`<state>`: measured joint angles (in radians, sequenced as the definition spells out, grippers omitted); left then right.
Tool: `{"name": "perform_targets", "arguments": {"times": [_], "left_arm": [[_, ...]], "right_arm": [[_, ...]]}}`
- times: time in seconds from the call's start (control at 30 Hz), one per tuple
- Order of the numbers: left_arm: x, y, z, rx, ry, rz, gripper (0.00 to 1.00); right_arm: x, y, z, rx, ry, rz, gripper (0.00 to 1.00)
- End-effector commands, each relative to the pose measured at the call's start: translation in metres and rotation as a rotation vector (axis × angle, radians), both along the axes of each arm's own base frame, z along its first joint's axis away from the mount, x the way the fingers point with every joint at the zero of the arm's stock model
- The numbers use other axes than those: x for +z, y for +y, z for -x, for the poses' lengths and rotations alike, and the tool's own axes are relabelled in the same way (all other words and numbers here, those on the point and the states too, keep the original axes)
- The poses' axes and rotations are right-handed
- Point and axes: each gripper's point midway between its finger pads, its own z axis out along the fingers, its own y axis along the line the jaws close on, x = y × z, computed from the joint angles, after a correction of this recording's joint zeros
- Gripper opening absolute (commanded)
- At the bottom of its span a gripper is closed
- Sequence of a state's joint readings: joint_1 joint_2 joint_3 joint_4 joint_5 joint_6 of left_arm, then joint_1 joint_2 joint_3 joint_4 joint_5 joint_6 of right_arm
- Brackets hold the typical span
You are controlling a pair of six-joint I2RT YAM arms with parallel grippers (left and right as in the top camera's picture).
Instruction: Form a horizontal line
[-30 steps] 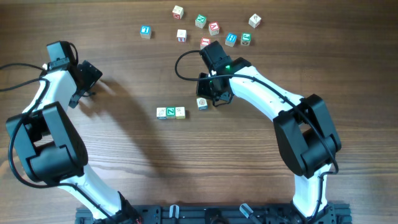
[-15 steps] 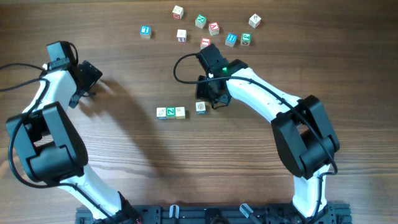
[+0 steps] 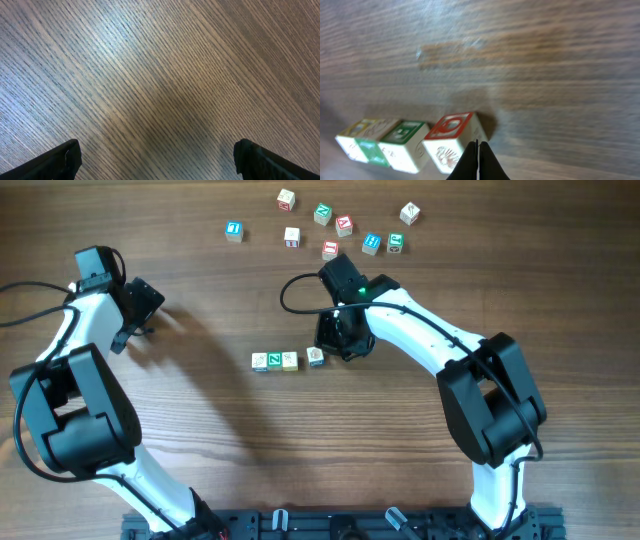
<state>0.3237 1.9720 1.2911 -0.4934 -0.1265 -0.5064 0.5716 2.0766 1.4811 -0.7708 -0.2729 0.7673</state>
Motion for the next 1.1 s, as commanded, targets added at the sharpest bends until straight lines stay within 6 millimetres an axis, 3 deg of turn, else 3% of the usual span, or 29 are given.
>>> {"name": "perform_targets", "arguments": {"times": [0.0,0.2,0.6,0.77,0.9,1.07], "left_arm": [[0.0,0.003,0.0,0.002,0.003,-0.006,1.0],[0.0,0.003,0.0,0.002,0.003,-0.006,1.0],[0.0,0.003,0.0,0.002,0.003,-0.006,1.0],[0.0,0.003,0.0,0.002,0.003,-0.006,1.0],[0.0,0.003,0.0,0.002,0.003,-0.006,1.0],[0.0,0.003,0.0,0.002,0.003,-0.006,1.0]], "right_arm": [[-0.01,-0.015,-0.008,-0.041,-0.031,0.085,0.05],[-0.01,-0.014,-0.007,-0.047,-0.026,0.082,0.05],[-0.007,0.017,0.014,0.01,0.007,0.023,0.05],[-0.01,0.003,0.0,-0.016,-0.059,0.097,0.12],[-0.007,0.01,-0.011,-0.022,-0.102,0.064,0.07],[-0.005,0.022,0.0,0.0,-0.046,-0.003,0.04]]}}
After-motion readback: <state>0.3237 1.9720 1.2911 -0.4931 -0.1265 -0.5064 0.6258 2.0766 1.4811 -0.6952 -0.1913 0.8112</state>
